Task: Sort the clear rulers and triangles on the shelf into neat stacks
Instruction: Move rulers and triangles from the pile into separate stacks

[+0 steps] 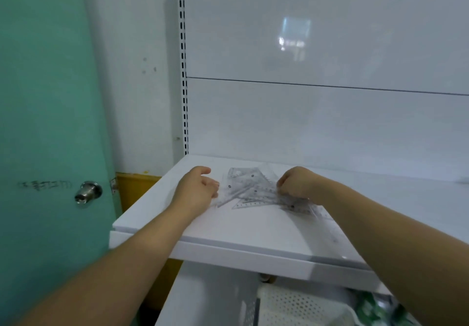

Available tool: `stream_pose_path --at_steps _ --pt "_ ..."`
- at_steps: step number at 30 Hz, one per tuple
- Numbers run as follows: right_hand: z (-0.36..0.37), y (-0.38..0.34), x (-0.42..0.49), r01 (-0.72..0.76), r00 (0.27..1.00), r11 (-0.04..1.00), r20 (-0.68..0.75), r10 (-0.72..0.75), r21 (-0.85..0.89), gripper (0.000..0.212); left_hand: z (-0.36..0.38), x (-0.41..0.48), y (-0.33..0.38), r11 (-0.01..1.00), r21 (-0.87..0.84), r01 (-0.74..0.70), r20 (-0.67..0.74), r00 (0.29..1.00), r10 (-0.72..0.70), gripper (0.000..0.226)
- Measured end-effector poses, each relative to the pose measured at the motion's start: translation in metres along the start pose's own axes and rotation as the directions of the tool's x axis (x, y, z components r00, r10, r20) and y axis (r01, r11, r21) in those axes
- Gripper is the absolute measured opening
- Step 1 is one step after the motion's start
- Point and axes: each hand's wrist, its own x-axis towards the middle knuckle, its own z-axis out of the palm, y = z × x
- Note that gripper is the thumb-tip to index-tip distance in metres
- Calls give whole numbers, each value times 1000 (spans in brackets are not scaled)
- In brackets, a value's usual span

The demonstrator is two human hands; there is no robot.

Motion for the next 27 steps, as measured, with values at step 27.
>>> stream_pose_path --at_steps 27 --pt "-70 146 -107 20 857 999 -514 -42 -49 48 131 -52 87 928 133 -348 424 866 264 65"
